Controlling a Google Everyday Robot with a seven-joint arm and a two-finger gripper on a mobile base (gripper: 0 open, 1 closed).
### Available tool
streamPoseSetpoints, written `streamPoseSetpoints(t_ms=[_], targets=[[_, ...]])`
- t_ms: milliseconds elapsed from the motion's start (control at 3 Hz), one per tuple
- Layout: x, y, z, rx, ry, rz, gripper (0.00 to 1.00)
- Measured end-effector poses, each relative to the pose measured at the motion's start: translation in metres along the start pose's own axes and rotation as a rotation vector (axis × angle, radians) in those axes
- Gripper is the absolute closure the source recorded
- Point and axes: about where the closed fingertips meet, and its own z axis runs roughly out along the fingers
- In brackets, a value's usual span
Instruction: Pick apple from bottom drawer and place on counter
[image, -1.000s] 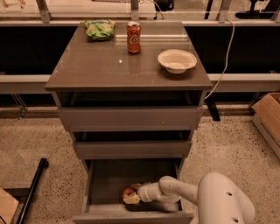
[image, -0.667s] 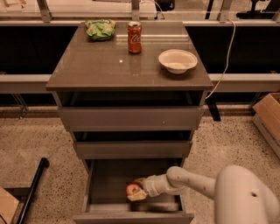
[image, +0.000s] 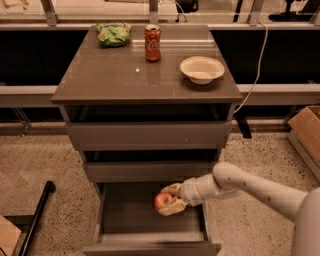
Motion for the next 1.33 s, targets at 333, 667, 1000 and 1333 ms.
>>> streamPoseSetpoints(t_ms=[333,667,1000,1333], targets=[[-0.069,0.014,-0.051,0.005,0.052,-0.092,1.0],[-0.151,0.034,-0.088,0.068,0.13,-0.199,1.0],[-0.264,0.085,-0.111,0.144,0.21,-0.348,1.0],[-0.262,0.085,-0.11,0.141,0.208,-0.345,1.0]])
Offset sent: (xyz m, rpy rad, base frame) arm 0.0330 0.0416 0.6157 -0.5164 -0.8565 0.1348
